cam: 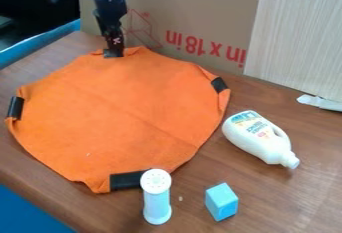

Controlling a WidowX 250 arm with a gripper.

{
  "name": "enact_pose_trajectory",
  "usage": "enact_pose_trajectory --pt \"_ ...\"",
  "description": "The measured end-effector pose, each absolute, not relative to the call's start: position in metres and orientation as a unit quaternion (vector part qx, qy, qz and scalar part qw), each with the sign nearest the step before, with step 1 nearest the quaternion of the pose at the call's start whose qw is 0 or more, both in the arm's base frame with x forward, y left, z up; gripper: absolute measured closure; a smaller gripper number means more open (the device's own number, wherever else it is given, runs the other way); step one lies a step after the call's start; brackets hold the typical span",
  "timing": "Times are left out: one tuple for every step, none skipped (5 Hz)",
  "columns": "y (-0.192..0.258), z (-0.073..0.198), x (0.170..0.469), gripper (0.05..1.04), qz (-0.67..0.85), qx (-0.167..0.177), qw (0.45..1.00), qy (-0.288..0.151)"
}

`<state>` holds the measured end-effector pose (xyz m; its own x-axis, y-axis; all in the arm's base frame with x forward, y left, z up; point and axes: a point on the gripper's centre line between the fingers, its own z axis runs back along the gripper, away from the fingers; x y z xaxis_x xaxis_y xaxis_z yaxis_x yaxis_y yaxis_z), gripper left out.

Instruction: Fold the clothes bottom to the top side

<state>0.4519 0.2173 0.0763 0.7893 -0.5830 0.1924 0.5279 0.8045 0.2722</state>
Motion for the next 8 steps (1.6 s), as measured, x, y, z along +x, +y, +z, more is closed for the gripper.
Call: enact_pose_trajectory --pt "0.216 0.066 0.455 0.083 -0.298 0.111 0.943 -0.098" --pt "0.216 0.064 0.459 0.127 -0.292 0.124 0.946 -0.068" --pt "0.218 0.062 0.461 0.399 -0.283 0.130 0.948 -0.059" --pt "0.217 0.062 0.462 0.692 -0.279 0.127 0.950 -0.057" --pt "0.217 0.061 0.461 0.893 -0.279 0.125 0.951 -0.057" --pt "0.216 0.061 0.461 0.996 -0.277 0.116 0.952 -0.060" --pt "0.218 0.065 0.458 1.016 -0.272 0.095 0.955 -0.068" --pt "0.220 0.076 0.455 1.016 -0.267 0.065 0.958 -0.083"
